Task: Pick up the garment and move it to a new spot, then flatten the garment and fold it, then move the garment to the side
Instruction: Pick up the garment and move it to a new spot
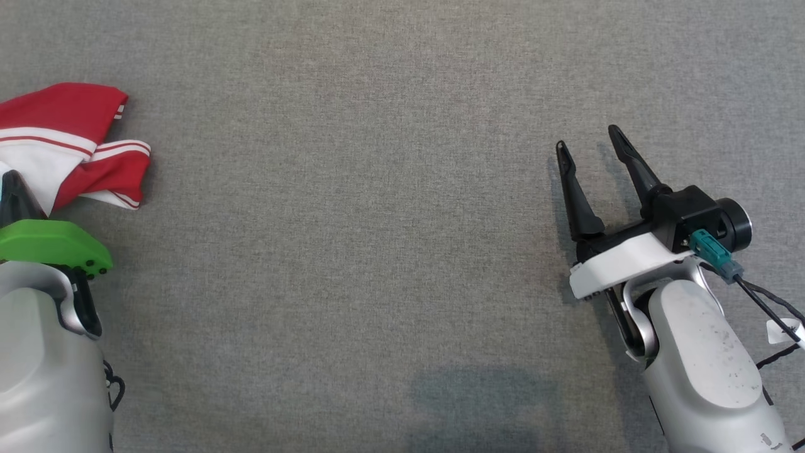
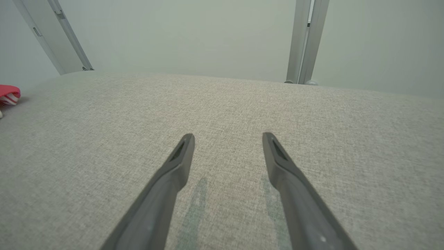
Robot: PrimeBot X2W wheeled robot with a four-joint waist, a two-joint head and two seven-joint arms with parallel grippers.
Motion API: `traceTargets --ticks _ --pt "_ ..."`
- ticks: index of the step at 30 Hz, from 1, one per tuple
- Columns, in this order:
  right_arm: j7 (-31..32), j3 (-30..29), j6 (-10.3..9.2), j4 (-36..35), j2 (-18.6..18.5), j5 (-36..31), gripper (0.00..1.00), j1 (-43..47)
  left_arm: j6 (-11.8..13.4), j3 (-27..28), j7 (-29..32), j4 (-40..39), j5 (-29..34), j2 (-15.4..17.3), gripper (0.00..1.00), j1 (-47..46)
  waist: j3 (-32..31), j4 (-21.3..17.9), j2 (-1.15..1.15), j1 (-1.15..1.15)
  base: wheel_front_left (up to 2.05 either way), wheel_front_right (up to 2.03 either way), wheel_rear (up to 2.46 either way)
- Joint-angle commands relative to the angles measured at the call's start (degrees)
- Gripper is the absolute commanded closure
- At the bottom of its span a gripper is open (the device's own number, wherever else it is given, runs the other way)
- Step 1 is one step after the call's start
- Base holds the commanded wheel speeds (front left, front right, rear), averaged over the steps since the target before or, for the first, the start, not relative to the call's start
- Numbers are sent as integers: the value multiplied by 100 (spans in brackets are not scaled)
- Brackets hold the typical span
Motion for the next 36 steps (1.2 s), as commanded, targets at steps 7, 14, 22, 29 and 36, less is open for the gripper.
traceTargets --ticks 7,14,22,29,36 --pt "-1 12 -5 130 139 96 0 109 -386 37 0 -600 122 72 100 2 -496 -109 0 0 0 0 0" --pt "-1 -33 -5 197 246 177 0 258 -632 -326 0 -1302 339 -48 100 -108 -860 -403 0 0 0 0 0" --pt "-1 -64 -5 259 288 332 0 378 -700 -1156 0 -1694 480 -553 100 -132 -1086 -980 0 0 0 0 0" --pt "-2 -61 -5 247 292 558 0 423 -732 -2077 0 -1760 257 -685 100 31 -1097 -1626 0 0 0 0 0" --pt "-1 19 -5 233 292 738 0 396 -639 -3441 0 -1835 -640 -692 100 2 -1061 -2223 0 0 0 0 0"
